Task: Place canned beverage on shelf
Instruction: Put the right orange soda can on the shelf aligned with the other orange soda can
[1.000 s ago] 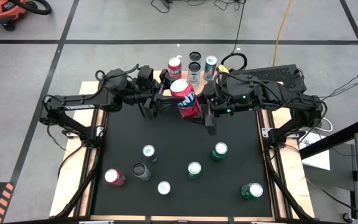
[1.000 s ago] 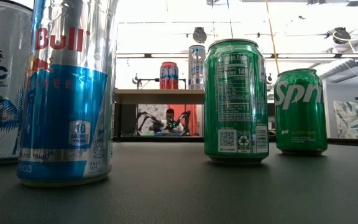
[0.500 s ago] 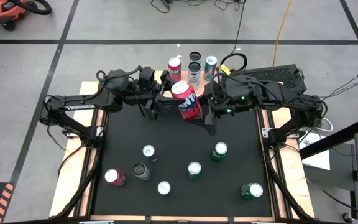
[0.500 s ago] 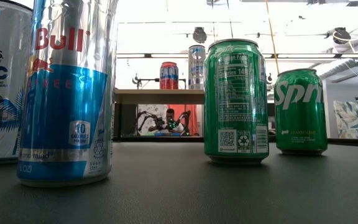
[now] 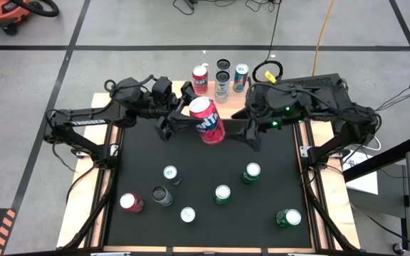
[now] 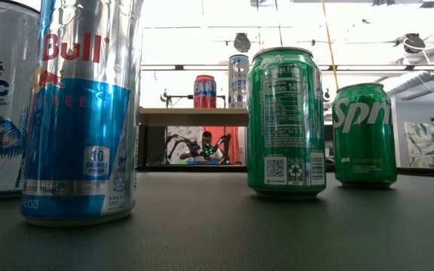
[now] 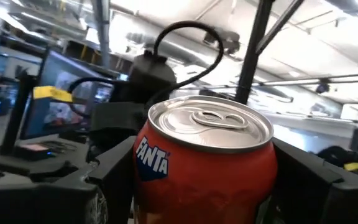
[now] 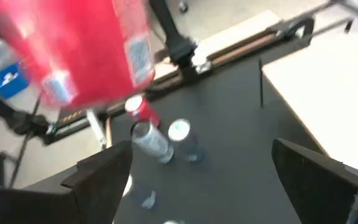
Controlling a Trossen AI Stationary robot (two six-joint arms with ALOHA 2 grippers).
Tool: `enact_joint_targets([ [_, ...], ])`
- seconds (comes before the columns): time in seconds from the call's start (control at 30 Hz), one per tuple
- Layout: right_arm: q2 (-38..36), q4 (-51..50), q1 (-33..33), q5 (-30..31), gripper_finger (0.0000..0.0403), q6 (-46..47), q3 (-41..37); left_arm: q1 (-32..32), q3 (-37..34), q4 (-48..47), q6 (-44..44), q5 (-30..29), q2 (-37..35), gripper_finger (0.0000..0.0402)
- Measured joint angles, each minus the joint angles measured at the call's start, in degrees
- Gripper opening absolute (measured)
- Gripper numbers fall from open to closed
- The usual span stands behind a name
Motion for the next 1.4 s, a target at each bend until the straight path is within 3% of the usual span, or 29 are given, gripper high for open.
enact_joint_targets([
  [0.2,-2.9,-6.0,0.1,-4.1,0.0365,1.4,0.0,4.5,0.0,-3.2,0.5,1.7,-1.8,0.0286],
  [0.47,-9.0,-13.9,0.1,-3.6,0.0354,0.2,0.0,10.0,0.0,-8.6,3.2,2.4,-3.5,0.0286],
  [0.87,-15.0,-20.3,0.1,6.3,0.0336,-12.7,0.0,11.3,0.0,-14.3,3.8,-0.8,-3.9,0.0286],
  [1.4,-11.0,-19.2,0.1,21.9,0.0290,-19.7,0.0,11.7,0.0,-20.7,17.3,-1.1,-3.9,0.0289],
])
